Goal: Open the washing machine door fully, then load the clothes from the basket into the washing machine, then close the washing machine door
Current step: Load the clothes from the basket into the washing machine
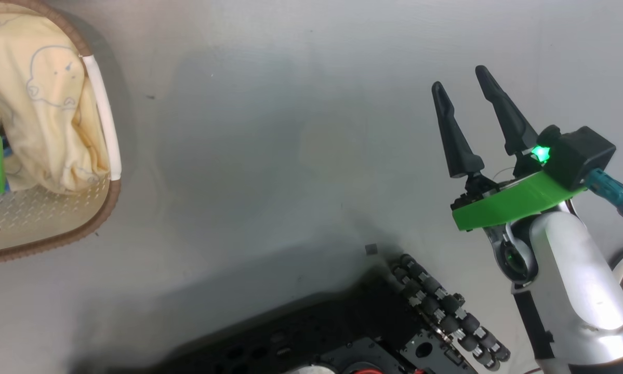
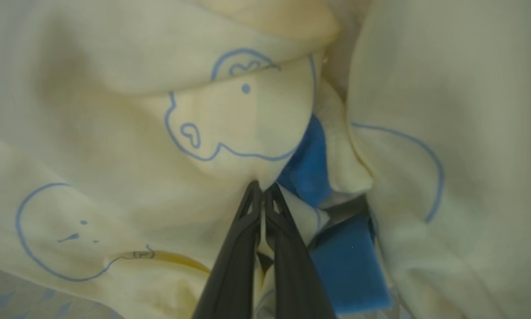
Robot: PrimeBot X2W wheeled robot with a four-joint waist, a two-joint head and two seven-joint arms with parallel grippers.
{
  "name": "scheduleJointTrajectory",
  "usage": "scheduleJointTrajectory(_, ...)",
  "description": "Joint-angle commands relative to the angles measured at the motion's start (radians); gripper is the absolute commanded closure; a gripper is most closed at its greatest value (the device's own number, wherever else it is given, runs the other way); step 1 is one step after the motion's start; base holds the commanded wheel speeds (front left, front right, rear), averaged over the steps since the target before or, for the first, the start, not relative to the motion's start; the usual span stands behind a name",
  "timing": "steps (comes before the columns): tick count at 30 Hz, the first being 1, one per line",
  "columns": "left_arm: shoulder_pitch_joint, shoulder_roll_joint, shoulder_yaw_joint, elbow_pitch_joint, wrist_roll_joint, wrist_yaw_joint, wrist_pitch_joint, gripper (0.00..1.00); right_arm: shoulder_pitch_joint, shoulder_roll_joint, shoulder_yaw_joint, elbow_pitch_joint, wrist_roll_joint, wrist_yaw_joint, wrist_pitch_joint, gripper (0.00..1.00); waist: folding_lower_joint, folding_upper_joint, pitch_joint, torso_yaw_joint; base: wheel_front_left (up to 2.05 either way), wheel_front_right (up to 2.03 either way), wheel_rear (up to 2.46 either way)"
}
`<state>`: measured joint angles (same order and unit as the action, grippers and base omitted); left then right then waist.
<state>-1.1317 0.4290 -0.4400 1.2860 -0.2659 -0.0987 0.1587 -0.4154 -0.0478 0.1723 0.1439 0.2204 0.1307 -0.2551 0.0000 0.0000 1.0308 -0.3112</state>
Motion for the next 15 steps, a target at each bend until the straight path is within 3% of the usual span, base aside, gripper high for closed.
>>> scheduleJointTrajectory(1,0.010,0.040,0.013,0.000,-0.008,0.007,-0.009,1.00,0.049,-0.002,0.013,-0.022,0.010,0.000,-0.007,0.00,0.0000,0.0000,0.000,0.002,0.00,0.00,0.00)
scheduleJointTrajectory(15,0.046,0.022,0.003,0.001,-0.032,-0.001,-0.128,1.00,-0.009,-0.002,0.013,-0.011,0.014,0.000,-0.007,0.00,0.0000,0.0000,-0.072,0.016,0.00,0.00,0.00)
